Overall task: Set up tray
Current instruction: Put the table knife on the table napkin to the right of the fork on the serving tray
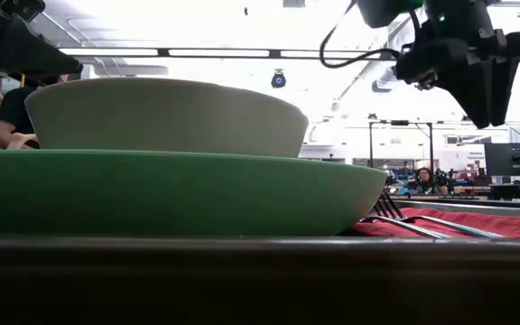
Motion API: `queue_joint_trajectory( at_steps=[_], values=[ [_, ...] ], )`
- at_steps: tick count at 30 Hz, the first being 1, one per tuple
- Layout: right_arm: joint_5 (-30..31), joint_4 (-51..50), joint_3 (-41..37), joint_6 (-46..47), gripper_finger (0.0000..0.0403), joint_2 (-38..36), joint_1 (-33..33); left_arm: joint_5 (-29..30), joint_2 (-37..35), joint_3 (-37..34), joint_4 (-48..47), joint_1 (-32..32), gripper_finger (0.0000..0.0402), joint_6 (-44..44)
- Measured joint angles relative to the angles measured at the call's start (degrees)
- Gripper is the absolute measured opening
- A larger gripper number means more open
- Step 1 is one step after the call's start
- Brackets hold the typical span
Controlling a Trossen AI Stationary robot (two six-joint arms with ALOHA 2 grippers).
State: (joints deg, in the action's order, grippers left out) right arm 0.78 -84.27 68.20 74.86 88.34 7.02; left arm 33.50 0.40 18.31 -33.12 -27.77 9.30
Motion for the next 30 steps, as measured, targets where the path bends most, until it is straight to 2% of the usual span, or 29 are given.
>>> queue_joint_trajectory(
  at_steps=[16, 23, 30],
  values=[
    [4.3, -3.2, 0.0, -0.4, 0.0108, -2.4, -7.5, 0.0, 0.0, 0.0, -0.1, 0.0, 0.0069, 0.0],
    [5.5, -3.9, -0.3, -3.3, 0.0108, -2.7, -12.3, 0.0, 0.0, 0.0, -0.6, 0.0, 0.0069, 0.0],
    [5.2, -3.2, -5.9, -6.5, 0.0108, -4.5, -17.9, 0.0, 0.0, 0.0, -1.3, 0.0, 0.0069, 0.0]
  ],
)
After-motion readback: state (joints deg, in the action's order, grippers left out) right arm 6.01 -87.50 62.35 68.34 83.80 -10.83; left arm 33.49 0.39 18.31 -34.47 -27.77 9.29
